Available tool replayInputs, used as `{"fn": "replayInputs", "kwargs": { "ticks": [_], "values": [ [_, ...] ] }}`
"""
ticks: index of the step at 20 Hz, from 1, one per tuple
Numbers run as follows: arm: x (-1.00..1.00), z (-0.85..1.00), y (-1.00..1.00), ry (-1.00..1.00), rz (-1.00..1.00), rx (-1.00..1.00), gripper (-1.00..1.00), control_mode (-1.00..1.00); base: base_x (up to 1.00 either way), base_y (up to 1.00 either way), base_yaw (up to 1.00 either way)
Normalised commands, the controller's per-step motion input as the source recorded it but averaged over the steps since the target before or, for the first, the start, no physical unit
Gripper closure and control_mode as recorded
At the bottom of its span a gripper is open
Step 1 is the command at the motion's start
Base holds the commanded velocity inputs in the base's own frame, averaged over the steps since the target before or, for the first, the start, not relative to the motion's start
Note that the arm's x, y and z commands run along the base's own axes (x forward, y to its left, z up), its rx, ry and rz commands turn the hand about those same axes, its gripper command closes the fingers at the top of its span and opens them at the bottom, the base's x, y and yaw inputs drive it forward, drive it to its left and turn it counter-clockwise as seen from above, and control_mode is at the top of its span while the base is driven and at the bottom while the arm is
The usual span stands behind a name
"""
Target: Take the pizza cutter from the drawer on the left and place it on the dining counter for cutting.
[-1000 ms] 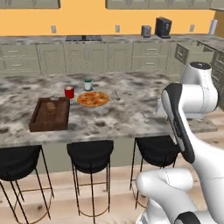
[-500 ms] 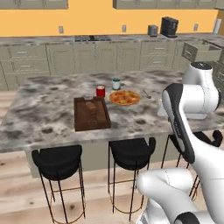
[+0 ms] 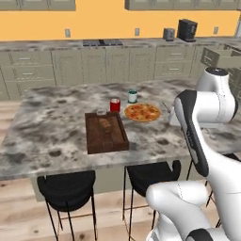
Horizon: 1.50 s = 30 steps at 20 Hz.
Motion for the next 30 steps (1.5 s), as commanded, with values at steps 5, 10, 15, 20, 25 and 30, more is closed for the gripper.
{"fn": "replayInputs", "kwargs": {
  "ticks": [5,10,15,20,25,30],
  "values": [
    [0.00,0.00,0.00,0.00,0.00,0.00,1.00,1.00,0.57,0.00,0.00],
    [0.00,0.00,0.00,0.00,0.00,0.00,1.00,1.00,0.52,0.00,0.00],
    [0.14,0.00,0.00,0.00,0.00,0.00,1.00,-1.00,0.39,0.00,0.00],
    [1.00,0.00,0.03,0.00,0.00,0.00,1.00,-1.00,0.00,0.00,0.00],
    [1.00,0.00,0.00,0.04,-0.07,0.00,1.00,-1.00,0.00,0.00,0.00],
    [0.83,-0.34,0.07,0.05,-0.30,-0.02,1.00,-1.00,0.00,0.00,0.00]
  ]
}}
